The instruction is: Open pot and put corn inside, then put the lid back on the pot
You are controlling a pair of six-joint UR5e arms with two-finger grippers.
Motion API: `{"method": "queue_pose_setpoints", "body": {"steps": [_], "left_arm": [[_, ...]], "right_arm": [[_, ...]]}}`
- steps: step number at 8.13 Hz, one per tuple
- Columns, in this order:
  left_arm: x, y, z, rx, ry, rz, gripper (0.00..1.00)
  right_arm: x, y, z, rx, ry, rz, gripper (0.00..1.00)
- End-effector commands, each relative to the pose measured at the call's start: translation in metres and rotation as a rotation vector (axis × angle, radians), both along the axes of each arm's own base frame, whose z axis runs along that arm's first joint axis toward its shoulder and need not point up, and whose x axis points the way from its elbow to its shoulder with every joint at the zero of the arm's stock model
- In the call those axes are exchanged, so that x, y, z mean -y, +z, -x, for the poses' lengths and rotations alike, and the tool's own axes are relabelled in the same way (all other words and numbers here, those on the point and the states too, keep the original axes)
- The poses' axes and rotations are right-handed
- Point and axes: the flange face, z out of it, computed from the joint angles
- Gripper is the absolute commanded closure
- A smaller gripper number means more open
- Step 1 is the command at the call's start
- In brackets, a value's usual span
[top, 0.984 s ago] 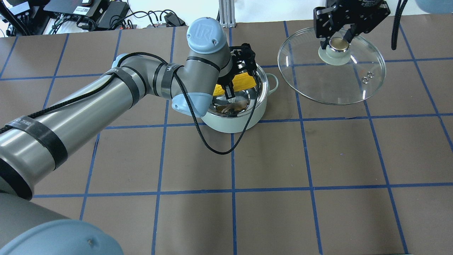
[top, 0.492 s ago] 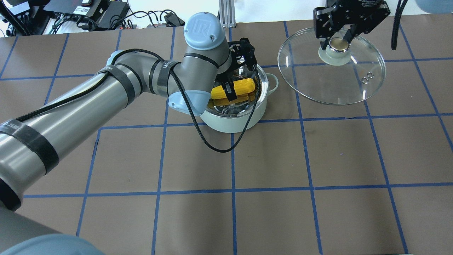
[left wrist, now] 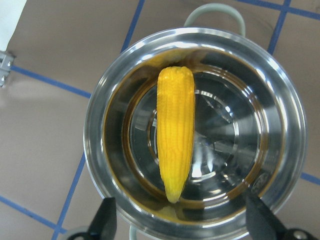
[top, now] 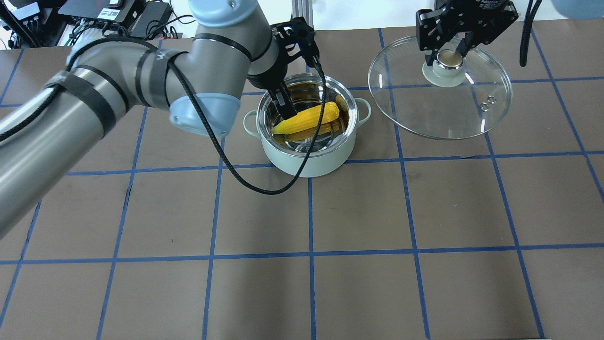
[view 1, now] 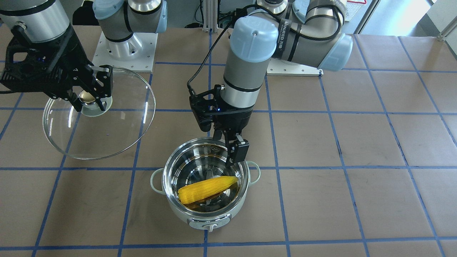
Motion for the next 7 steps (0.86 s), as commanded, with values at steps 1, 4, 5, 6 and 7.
{"method": "queue_pose_setpoints", "body": {"steps": [1, 4, 5, 6, 7], "left_arm": [[0.010, 0.048, -0.123, -0.014, 0.210, -0.064, 0.08], [0.019, 0.057, -0.181, -0.085, 0.584, -0.097, 0.00], [0.018, 0.057, -0.186, -0.111, 0.723, -0.114, 0.00], [0.013, 0.056, -0.191, -0.115, 0.835, -0.159, 0.00], [0.004, 0.056, -0.192, -0.120, 0.964, -0.210, 0.00]], "right_arm": [[0.003, -0.001, -0.018, 0.004, 0.000, 0.029, 0.56], [0.030, -0.033, -0.094, 0.043, -0.079, 0.105, 0.55], [0.040, -0.053, -0.114, 0.053, -0.089, 0.111, 0.55], [0.039, -0.063, -0.139, 0.062, -0.103, 0.114, 0.55], [0.044, -0.089, -0.169, 0.063, -0.124, 0.116, 0.56]]}}
